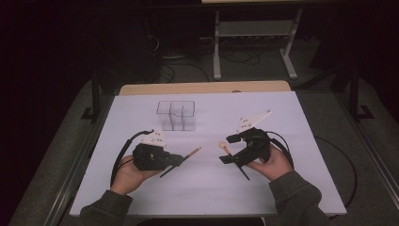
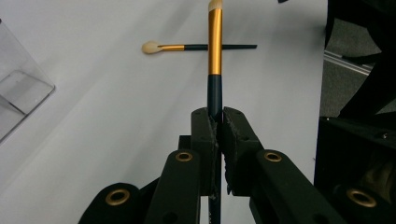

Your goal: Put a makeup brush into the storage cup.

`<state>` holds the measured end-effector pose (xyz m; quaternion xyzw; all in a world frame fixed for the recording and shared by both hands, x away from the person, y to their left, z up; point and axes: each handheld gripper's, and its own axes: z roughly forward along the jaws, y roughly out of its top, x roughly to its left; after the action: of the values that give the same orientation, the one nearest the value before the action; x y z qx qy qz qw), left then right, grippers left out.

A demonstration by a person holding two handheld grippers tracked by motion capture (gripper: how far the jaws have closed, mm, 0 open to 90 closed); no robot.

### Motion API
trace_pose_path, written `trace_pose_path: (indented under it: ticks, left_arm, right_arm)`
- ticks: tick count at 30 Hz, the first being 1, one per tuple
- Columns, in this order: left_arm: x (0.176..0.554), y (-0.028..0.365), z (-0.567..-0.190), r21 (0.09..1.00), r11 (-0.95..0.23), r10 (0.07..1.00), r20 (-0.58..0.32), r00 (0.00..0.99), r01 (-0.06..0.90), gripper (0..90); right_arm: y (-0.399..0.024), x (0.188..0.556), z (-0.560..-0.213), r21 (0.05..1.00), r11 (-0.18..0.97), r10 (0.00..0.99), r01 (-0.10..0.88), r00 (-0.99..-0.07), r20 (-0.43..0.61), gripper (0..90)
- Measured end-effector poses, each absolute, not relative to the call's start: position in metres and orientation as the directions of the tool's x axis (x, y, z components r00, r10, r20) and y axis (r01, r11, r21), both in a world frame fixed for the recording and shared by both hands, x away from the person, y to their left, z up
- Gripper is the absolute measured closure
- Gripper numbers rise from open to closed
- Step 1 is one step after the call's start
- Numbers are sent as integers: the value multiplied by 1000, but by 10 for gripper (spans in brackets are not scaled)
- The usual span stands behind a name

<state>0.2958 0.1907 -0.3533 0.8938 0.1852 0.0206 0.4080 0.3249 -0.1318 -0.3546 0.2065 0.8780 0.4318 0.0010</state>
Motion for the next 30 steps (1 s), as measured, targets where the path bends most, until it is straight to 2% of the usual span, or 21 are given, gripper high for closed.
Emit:
trace_pose_path:
  ticks: [12, 22, 30]
  left_arm:
    - [294, 188, -351, 751, -590, 323, -116, 939, 295, 836]
    - [291, 182, -350, 756, -595, 299, -106, 948, 272, 836]
    - [290, 178, -349, 759, -599, 285, -99, 953, 258, 836]
  right_arm:
    - [-110, 329, -351, 757, 555, 298, 346, -932, 208, 232]
    - [-94, 329, -344, 763, 568, 216, 309, -950, 224, 352]
    - [-90, 329, -345, 761, 578, 193, 295, -955, 224, 388]
